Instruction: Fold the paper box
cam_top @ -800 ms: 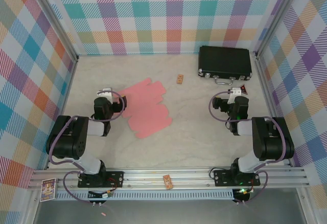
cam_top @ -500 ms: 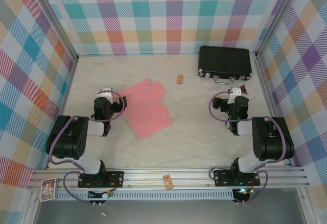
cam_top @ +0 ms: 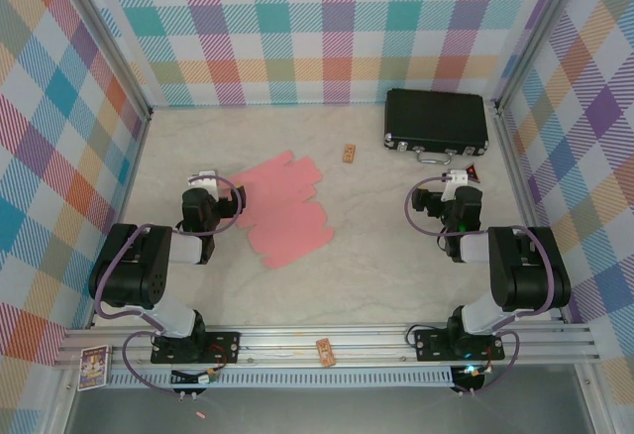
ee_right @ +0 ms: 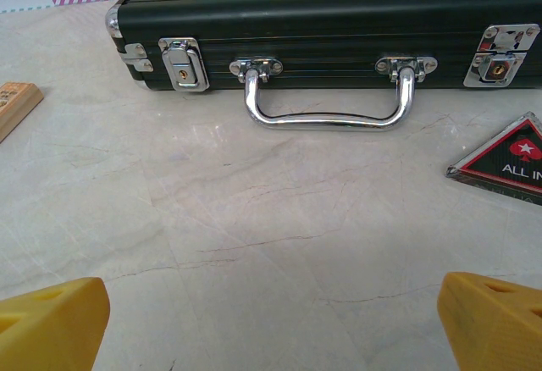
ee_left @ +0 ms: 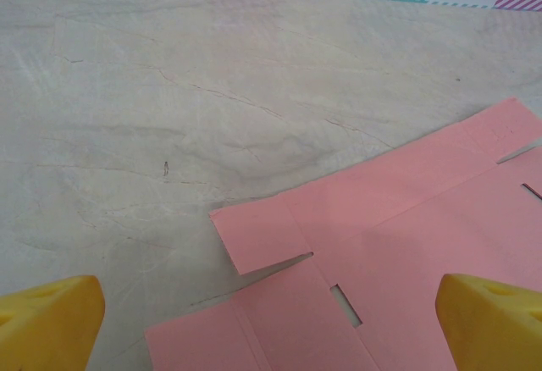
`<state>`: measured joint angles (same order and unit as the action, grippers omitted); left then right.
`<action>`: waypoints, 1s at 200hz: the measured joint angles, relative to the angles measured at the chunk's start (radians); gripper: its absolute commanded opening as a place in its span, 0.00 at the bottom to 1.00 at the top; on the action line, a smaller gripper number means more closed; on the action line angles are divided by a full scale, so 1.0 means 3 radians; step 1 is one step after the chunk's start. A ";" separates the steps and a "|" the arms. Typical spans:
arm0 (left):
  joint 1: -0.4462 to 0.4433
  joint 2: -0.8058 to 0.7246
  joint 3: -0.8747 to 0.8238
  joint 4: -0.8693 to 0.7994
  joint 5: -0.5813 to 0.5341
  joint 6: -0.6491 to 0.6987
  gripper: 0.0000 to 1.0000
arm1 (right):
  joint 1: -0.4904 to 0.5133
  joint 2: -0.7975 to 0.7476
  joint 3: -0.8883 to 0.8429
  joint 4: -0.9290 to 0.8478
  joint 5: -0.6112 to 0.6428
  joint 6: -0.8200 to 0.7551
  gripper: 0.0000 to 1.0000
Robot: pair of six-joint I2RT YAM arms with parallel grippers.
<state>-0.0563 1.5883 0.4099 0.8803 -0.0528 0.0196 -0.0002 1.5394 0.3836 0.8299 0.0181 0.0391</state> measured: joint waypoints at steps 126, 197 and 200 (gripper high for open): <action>0.0000 -0.0165 -0.0100 -0.0055 -0.0142 -0.0018 1.00 | -0.0001 -0.0200 0.0090 -0.0326 0.0128 0.0019 0.99; -0.0009 -0.1317 0.0333 -0.1570 -0.0515 -0.0526 1.00 | -0.0001 -0.0757 0.0828 -0.1932 0.0090 0.0299 0.99; -0.0011 -0.1344 0.0361 -0.1643 -0.0515 -0.0552 1.00 | -0.0001 -0.0763 0.0852 -0.2003 0.0071 0.0322 0.99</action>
<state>-0.0597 1.1851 0.5182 0.3874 -0.2073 -0.1459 -0.0006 1.3106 0.6392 0.2291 0.0395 0.1356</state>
